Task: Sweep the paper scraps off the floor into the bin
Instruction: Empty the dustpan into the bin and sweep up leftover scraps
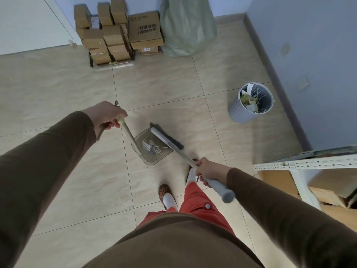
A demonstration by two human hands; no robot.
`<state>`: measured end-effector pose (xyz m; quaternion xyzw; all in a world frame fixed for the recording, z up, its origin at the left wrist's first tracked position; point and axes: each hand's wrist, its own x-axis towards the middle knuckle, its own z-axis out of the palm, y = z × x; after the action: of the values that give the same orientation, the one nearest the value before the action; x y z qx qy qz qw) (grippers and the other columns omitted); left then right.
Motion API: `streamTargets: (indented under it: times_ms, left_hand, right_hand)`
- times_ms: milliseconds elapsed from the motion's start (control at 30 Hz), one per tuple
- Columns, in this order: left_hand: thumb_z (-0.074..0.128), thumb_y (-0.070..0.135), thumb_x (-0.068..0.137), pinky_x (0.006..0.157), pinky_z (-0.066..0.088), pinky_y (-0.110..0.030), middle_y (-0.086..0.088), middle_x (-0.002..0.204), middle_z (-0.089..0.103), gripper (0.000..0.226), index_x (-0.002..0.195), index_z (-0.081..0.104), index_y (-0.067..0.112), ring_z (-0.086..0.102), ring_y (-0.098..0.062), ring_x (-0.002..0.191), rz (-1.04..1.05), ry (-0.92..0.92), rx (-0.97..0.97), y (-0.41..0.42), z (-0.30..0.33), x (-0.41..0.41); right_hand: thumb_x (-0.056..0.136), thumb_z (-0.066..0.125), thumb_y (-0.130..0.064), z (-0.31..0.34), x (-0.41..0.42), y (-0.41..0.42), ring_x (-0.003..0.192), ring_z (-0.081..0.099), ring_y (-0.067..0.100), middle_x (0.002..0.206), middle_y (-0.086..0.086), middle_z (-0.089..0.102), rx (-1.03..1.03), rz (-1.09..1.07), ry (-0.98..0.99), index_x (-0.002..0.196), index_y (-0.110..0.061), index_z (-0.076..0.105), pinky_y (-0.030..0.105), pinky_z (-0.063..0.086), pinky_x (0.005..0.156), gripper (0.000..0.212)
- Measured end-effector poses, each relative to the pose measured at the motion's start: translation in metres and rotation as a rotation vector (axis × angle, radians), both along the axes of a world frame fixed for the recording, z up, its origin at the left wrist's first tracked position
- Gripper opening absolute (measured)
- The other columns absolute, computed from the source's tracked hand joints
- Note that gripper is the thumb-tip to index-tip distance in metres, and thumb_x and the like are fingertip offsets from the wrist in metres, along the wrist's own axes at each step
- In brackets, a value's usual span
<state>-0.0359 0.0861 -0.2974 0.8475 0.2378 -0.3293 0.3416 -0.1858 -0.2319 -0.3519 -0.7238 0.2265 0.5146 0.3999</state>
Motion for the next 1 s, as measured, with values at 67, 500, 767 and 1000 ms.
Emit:
streamTargets:
  times_ms: [67,500,767,1000]
  left_hand:
    - [0.064,0.014,0.089,0.049,0.038,-0.025,-0.019,0.08,0.067,0.025,0.104,0.065,-0.005,0.045,-0.016,0.052,0.01,0.005,0.001,0.007,-0.001,0.0]
    - [0.062,0.006,0.084,0.047,0.039,-0.025,-0.019,0.077,0.068,0.018,0.094,0.066,-0.008,0.046,-0.017,0.054,0.106,-0.072,0.017,0.029,-0.001,-0.022]
    - [0.07,0.022,0.087,0.054,0.046,-0.027,-0.017,0.085,0.067,0.039,0.116,0.064,-0.004,0.051,-0.02,0.056,0.203,0.102,-0.119,0.049,-0.003,-0.028]
    - [0.074,0.033,0.084,0.06,0.058,-0.033,-0.018,0.104,0.073,0.049,0.125,0.061,0.01,0.071,-0.025,0.076,0.253,0.246,-0.323,0.048,-0.005,-0.037]
  right_hand:
    - [0.096,0.047,-0.009,0.019,-0.012,-0.025,0.047,0.046,0.013,0.074,0.008,0.054,0.006,0.029,0.003,0.13,-0.02,0.04,0.02,0.04,0.039,0.037]
    - [0.09,0.045,-0.008,-0.015,0.035,-0.021,0.064,0.053,0.024,0.088,0.014,0.055,-0.146,0.108,-0.212,0.126,-0.015,0.037,0.034,0.053,0.057,0.037]
    - [0.091,0.041,-0.004,-0.03,0.029,-0.002,0.053,0.049,0.019,0.096,0.019,0.056,-0.124,0.353,-0.089,0.129,-0.013,0.035,0.024,0.043,0.041,0.039]
    - [0.089,0.05,-0.01,0.02,-0.001,-0.067,0.043,0.043,0.014,0.066,0.007,0.052,-0.06,0.178,-0.038,0.121,-0.028,0.045,0.023,0.039,0.041,0.037]
